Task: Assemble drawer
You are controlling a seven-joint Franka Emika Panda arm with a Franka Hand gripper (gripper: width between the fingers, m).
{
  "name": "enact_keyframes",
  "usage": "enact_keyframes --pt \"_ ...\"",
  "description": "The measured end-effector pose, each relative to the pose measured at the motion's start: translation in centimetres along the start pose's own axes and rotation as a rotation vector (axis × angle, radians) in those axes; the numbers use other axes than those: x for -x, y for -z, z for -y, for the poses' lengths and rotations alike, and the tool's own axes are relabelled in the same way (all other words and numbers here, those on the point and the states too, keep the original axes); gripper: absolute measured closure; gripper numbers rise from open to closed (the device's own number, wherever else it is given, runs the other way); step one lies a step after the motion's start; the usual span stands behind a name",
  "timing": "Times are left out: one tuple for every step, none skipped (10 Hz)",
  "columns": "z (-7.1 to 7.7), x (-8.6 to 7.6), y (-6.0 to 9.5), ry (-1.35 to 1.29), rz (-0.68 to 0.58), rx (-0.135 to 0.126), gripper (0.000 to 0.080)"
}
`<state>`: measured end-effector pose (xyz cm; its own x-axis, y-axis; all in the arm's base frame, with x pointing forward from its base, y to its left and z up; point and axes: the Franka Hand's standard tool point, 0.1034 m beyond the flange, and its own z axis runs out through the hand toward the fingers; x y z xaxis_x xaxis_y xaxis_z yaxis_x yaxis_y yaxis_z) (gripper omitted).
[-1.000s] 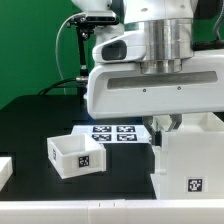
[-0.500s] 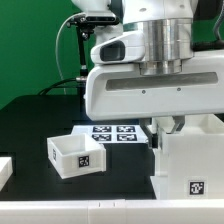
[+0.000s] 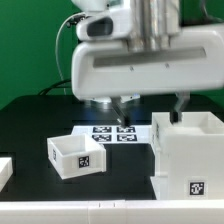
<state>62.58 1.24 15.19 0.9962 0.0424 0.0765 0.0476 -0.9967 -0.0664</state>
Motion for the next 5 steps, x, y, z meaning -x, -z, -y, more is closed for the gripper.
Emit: enact_keyframes --pt "-0.6 0.7 1.7 0.062 -0.003 0.003 0.0195" --pt "-1.7 1.5 2.5 0.088 -0.017 0.008 0.0158" --pt "-2.8 2.4 2.0 0.096 -0.022 0.008 0.0151" --pt "-2.9 2.5 1.8 0.137 -0.017 0.009 0.0151" --pt "-2.8 2.5 1.8 0.142 -0.017 0.009 0.0150"
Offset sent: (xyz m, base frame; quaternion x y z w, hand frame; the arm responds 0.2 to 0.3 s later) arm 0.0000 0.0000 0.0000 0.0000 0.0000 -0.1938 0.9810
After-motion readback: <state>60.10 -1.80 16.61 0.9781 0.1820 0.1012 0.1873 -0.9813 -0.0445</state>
